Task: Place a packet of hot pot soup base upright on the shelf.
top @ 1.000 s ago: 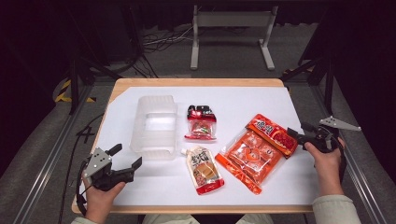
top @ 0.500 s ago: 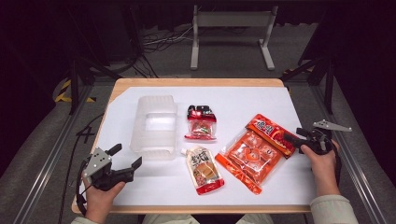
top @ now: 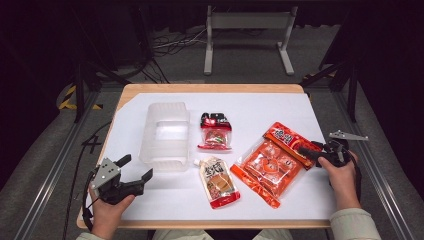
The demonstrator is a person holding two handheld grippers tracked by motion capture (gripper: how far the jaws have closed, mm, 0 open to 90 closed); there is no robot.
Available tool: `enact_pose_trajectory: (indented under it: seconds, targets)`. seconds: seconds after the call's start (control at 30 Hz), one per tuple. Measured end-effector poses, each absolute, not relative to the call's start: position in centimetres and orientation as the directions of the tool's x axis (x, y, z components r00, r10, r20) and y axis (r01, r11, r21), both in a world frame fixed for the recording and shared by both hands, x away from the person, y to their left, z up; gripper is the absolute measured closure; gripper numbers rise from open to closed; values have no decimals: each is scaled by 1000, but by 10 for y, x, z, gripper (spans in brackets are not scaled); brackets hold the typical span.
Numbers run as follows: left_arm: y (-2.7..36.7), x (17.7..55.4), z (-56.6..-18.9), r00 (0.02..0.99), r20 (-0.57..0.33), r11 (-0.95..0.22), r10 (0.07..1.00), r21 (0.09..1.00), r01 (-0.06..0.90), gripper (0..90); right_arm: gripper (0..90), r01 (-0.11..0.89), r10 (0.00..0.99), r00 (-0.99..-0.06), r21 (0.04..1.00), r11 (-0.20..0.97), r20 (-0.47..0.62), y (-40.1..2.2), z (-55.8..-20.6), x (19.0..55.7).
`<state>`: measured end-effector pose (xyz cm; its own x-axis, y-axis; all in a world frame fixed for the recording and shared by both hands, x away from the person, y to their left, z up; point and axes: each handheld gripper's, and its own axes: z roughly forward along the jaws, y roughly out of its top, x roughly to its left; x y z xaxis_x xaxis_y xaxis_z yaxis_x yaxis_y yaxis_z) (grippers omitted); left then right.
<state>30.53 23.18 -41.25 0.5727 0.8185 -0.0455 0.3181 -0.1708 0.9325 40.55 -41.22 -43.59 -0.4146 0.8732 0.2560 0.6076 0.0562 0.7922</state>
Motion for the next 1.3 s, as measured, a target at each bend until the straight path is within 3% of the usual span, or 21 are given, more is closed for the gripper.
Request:
enact_pose_trajectory:
  seconds: [0.3,0.57,0.7,1.03,1.2,1.3]
  targets:
    - [231,305,-413,571,-30,-185,820,931,314,125,262,654,852,-419,755,44,314,-411,-442,409]
    - [230,305,-413,570,-21,-193,821,930,313,127,368,656,832,-445,753,52,330,-408,-444,408]
    - [230,305,-413,572,-19,-195,820,930,311,127,534,633,826,-469,771,68,312,-409,-439,404]
    - [229,305,-413,573,-18,-197,819,930,310,127,711,642,811,-493,760,96,315,-406,-440,402]
    - [229,306,-413,574,-14,-198,819,931,306,127,862,631,839,-487,762,146,243,-402,-440,401]
    - [230,305,-413,571,-15,-196,821,932,306,127,900,621,839,-493,769,154,230,-402,-440,401]
